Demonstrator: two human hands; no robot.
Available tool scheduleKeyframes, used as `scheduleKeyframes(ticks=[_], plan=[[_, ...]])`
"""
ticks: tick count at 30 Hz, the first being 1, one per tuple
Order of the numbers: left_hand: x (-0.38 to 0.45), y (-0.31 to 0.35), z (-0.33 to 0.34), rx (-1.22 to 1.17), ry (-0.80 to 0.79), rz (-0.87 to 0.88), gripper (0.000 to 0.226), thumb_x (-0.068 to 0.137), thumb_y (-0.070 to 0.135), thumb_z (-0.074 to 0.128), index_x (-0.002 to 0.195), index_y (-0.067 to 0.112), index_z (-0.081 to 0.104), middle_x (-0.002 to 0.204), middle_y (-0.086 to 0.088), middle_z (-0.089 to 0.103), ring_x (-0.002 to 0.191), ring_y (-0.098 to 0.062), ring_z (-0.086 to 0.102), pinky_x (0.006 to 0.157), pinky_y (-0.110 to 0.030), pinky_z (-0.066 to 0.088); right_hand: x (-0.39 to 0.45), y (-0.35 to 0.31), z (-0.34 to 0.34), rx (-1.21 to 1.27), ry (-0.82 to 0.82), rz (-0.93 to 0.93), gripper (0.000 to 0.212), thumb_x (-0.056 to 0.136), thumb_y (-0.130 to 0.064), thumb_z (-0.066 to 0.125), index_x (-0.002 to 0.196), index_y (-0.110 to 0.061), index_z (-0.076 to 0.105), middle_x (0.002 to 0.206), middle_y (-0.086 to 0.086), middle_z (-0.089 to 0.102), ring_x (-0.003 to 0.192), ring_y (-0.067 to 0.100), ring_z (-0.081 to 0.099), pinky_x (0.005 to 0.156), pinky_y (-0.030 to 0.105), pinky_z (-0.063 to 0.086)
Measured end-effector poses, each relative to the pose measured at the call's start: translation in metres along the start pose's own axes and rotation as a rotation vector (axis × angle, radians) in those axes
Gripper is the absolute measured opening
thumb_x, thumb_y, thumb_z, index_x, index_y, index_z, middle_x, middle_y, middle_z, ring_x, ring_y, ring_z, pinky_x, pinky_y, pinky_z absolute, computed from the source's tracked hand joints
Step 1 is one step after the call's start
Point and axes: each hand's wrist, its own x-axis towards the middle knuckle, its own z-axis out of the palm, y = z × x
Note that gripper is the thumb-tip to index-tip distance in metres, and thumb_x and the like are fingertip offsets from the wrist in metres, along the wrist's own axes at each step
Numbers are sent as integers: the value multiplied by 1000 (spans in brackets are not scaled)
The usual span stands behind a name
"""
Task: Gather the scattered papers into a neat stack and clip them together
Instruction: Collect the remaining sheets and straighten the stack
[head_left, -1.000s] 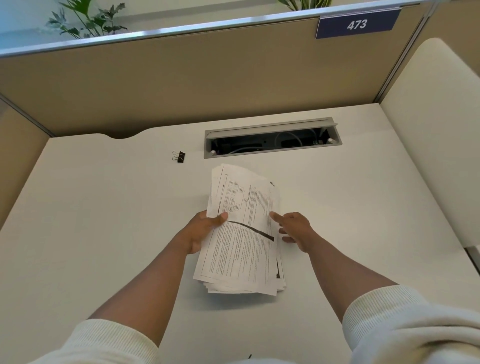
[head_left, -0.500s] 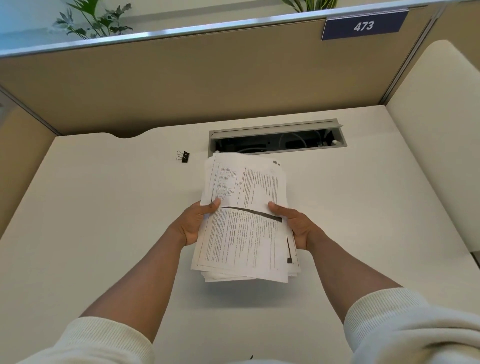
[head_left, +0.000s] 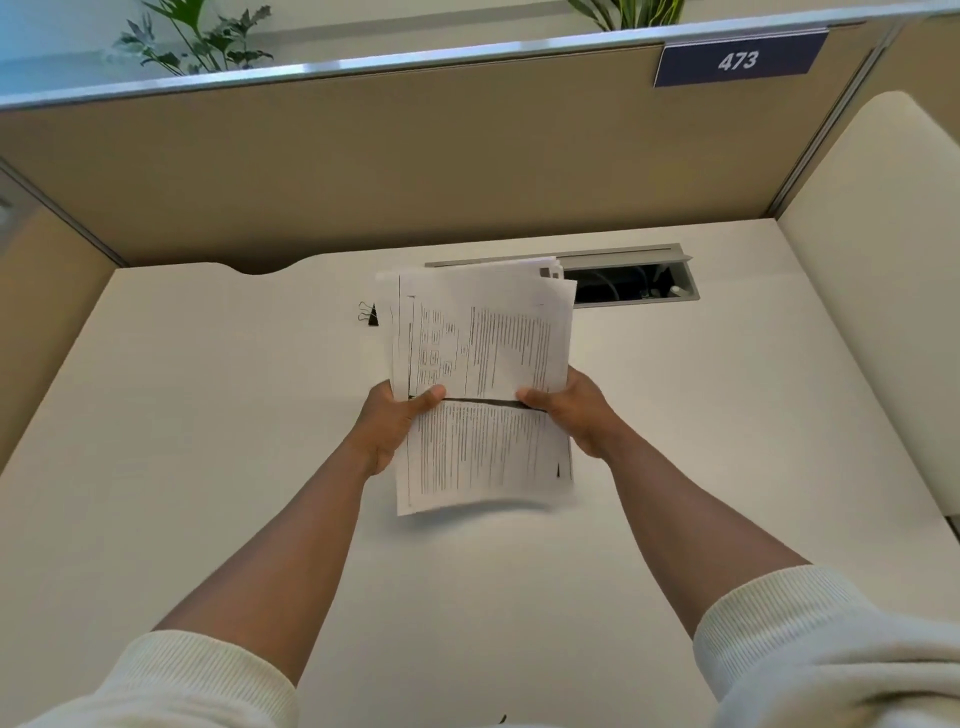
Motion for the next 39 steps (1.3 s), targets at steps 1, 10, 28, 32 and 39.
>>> scheduleKeyframes(ticks=[1, 10, 28, 32, 39], plan=[[2, 3, 3, 3, 40, 52, 37, 90, 15, 72, 126, 10, 65, 113, -6, 75, 104, -21, 73, 83, -35, 61, 0, -4, 4, 13, 30, -33, 37, 84, -10, 72, 119, -15, 62, 113, 1, 69, 103, 20, 66, 84, 34, 57], [10, 11, 8, -4, 198, 249, 29, 83, 6, 78, 107, 19, 69, 106, 6, 75, 96, -6, 71, 79, -24, 58, 8, -22, 13, -50, 136, -194, 33, 80, -3, 74, 108, -17, 63, 98, -7, 67, 91, 8, 63, 77, 31, 58], [15, 81, 36, -128, 541, 442, 35, 89, 48, 57, 70, 20, 53, 67, 2, 61, 62, -13, 62, 54, -25, 48, 13, -34, 11, -81, 98, -158, 33, 78, -6, 77, 110, -8, 68, 108, 6, 71, 98, 24, 68, 74, 34, 59], [13, 84, 36, -157, 568, 463, 38, 98, 35, 42, 68, 23, 61, 65, 5, 63, 58, -8, 62, 53, -21, 45, 10, -36, 11, -62, 76, -156, 29, 79, -4, 76, 105, -11, 69, 103, 3, 71, 94, 20, 68, 69, 27, 57], [3, 51, 11, -38, 219, 437, 58, 63, 68, 79, 88, 17, 69, 78, 5, 72, 72, -7, 70, 64, -25, 57, 10, -29, 6, -14, 75, -143, 33, 78, 0, 75, 108, -11, 69, 111, 7, 71, 105, 26, 66, 86, 43, 57]])
